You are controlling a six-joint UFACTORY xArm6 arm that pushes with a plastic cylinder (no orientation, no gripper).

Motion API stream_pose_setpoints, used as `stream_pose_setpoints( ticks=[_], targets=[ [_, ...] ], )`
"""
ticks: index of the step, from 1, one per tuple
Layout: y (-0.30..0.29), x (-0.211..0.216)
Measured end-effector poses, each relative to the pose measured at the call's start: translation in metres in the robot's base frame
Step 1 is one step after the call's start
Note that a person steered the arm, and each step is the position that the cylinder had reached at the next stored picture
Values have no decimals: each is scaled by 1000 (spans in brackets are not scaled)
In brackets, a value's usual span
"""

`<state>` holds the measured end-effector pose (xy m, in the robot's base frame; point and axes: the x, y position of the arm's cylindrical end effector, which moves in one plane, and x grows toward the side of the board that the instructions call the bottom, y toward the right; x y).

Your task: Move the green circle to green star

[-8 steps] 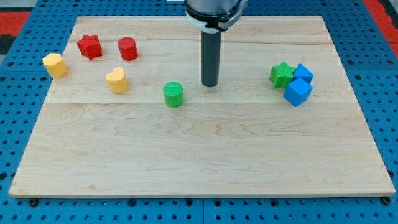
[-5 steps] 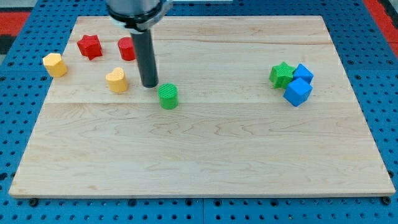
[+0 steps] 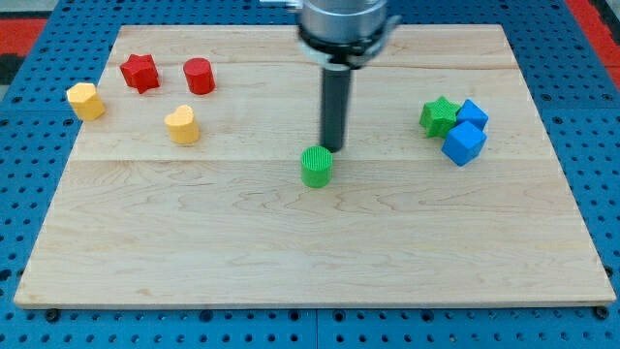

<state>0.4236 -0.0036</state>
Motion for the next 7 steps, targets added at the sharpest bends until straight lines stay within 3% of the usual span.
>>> stream_pose_setpoints(
  ticks=[1,2,3,4,6,7],
  targets=[
    [-60,-18],
    [-85,-16],
    [-83,26],
    [-37,57],
    [71,33],
    [87,32]
  ],
)
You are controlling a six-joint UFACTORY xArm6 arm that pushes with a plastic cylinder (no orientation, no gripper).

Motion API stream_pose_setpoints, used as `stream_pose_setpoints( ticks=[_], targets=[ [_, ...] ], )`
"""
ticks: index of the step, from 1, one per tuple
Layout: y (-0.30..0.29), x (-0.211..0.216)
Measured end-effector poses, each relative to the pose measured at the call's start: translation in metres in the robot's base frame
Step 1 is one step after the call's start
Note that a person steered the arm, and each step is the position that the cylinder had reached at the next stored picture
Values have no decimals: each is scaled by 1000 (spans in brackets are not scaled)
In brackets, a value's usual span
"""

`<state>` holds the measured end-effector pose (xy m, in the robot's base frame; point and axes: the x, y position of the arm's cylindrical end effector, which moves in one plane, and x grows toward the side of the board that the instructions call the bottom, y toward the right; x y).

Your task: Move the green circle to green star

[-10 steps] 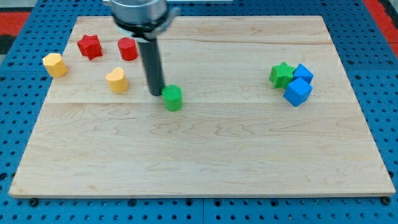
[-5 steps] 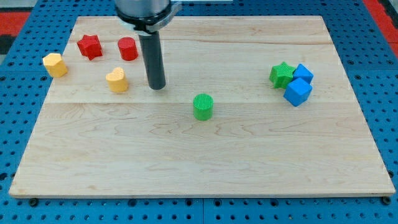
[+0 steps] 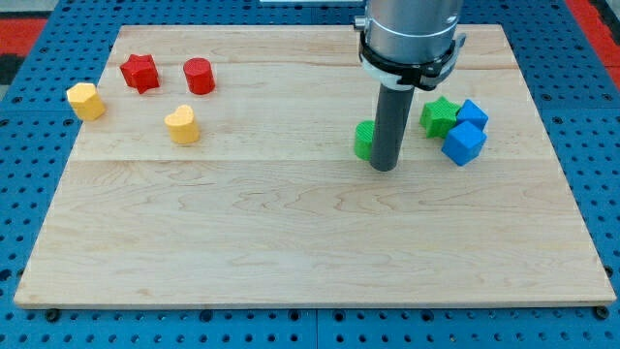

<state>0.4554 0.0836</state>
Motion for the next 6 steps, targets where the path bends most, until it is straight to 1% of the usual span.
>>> stream_pose_setpoints(
  ticks=[1,2,3,4,5,6],
  targets=[
    [-21,15],
    [-56,9],
    [-58,-19],
    [-10,-32],
    [60,-35],
    [70,-33]
  ],
)
